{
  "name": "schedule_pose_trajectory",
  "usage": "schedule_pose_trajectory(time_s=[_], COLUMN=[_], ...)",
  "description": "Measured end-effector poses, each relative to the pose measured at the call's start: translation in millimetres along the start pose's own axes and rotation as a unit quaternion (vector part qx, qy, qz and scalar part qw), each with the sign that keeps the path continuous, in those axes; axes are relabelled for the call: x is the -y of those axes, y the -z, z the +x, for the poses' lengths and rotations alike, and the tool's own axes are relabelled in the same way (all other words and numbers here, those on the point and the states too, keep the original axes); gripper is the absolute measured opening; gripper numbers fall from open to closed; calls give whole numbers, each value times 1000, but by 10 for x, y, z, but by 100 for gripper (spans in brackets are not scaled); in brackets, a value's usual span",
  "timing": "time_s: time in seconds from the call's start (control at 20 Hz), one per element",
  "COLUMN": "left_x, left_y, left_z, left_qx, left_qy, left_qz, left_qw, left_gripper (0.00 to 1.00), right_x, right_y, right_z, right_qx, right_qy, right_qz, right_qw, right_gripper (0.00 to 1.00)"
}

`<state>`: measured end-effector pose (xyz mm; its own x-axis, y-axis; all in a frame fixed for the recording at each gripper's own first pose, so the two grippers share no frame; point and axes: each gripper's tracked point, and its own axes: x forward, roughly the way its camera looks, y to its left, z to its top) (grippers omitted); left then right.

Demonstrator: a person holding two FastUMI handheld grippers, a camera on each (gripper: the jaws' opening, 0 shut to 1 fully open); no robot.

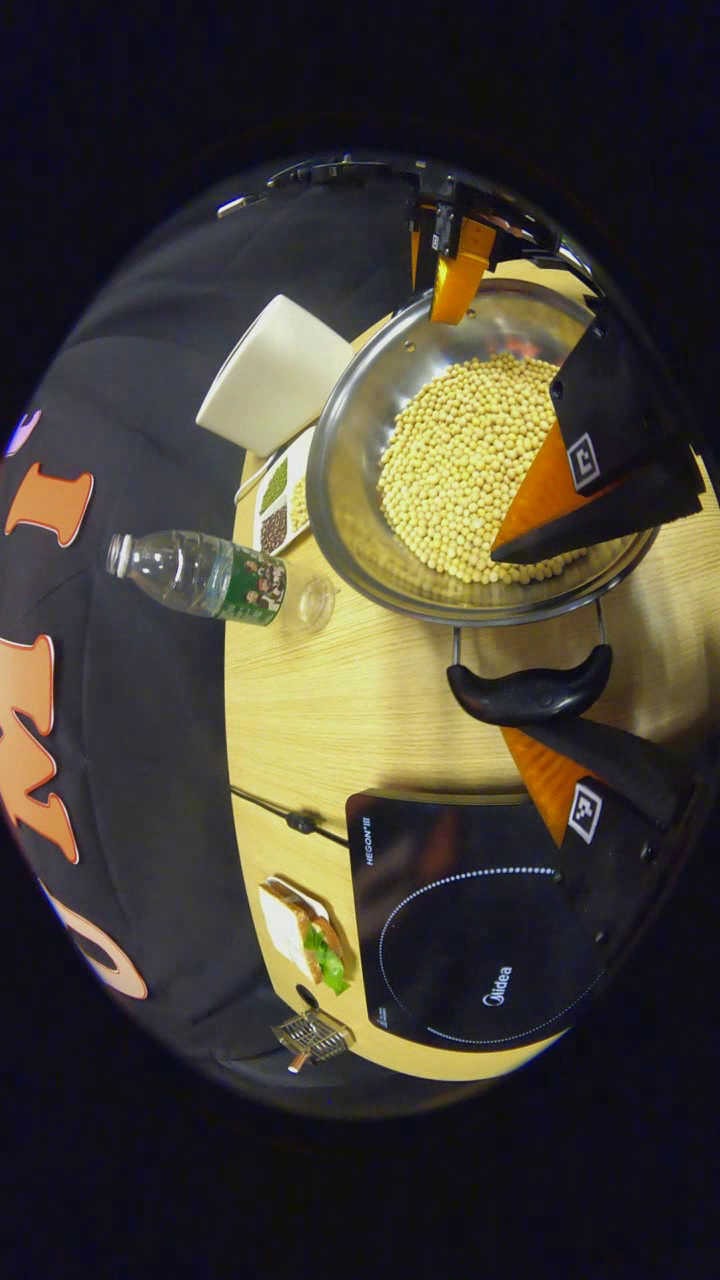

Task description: First push the handle of the pot to place it horizontally, then grasp the pot with both hands and set it on the induction cooktop.

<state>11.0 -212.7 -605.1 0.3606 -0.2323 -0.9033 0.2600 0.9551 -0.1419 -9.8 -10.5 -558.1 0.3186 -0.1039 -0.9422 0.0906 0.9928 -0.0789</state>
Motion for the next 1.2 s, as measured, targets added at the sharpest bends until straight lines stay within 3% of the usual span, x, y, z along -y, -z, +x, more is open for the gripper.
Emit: schedule_pose_trajectory(time_s=[0.2, 0.25, 0.5, 0.6, 0.75, 1.0, 1.05, 1.2], left_x=[-69, -76, -76, -82, -73, -92, -126, -208], left_y=[-17, -1, -79, -97, -116, -102, -140, -265], left_z=[184, 227, 280, 272, 266, 105, 39, -184], left_qx=[9, 7, 26, 32, 48, 59, 65, 86], left_qy=[-33, -38, -34, -35, -43, -46, -49, -55], left_qz=[8, 9, -1, -4, 7, 0, 0, 4], left_qw=[999, 999, 999, 999, 998, 997, 997, 995], left_gripper=[91, 87, 86, 80, 78, 78, 78, 80], right_x=[-18, -31, -115, -118, -105, -177, -152, -127], right_y=[40, 33, 79, 69, 83, 2, -23, -83], right_z=[57, 68, 157, 109, 89, 27, -25, -268], right_qx=[-12, -13, -22, -13, -12, 7, 16, 36], right_qy=[3, 3, 6, 5, 8, 21, 21, 17], right_qz=[-1, -1, 1, -3, -8, -21, -22, -16], right_qw=[1000, 1000, 1000, 1000, 1000, 1000, 999, 999], right_gripper=[86, 84, 75, 72, 67, 65, 61, 65])
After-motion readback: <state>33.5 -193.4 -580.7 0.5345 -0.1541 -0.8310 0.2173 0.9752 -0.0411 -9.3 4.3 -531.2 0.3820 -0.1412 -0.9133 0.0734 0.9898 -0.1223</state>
